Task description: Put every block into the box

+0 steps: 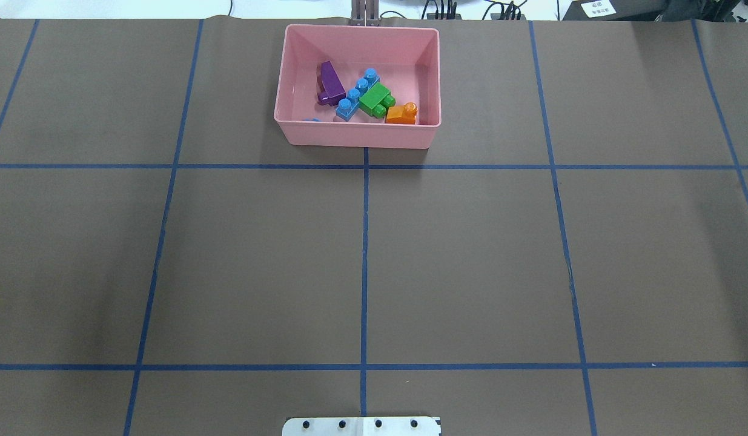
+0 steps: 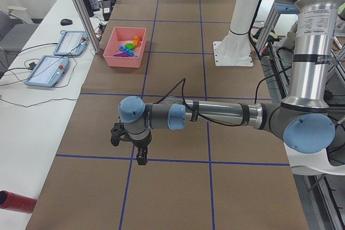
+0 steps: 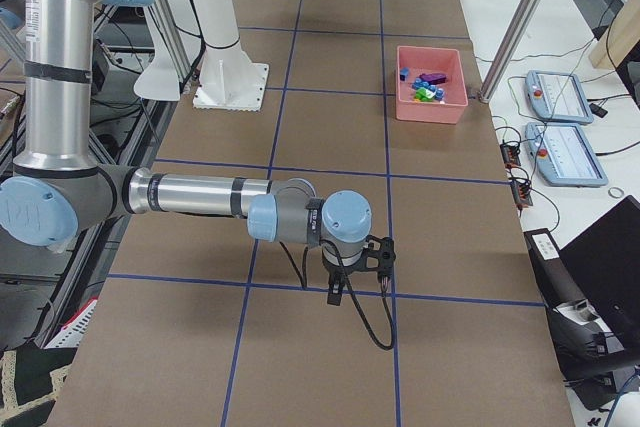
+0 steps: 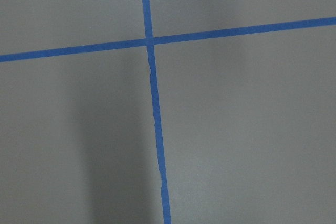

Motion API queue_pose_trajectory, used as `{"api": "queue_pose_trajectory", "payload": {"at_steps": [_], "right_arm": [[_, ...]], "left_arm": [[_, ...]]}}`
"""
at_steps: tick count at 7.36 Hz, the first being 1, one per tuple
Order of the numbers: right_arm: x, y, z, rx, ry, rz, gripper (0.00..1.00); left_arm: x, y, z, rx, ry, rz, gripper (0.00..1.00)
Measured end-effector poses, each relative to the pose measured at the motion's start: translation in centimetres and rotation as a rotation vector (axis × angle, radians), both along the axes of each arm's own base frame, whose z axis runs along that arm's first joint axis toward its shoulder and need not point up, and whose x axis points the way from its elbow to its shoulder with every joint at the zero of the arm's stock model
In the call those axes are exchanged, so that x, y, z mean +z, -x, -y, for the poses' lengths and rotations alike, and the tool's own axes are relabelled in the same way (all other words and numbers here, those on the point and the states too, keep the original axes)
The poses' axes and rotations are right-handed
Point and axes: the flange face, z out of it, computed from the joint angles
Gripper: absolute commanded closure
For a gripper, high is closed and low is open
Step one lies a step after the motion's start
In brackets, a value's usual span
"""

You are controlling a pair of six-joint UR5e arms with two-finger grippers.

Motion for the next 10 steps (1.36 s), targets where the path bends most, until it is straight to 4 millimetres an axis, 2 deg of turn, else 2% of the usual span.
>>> {"api": "queue_pose_trajectory", "payload": {"at_steps": [10], "right_arm": [[-0.45, -0.03, 0.35, -0.013, -0.024, -0.003, 0.00]], "left_arm": [[0.23, -0.06, -0.03, 0.106, -0.084, -0.004, 0.00]]}}
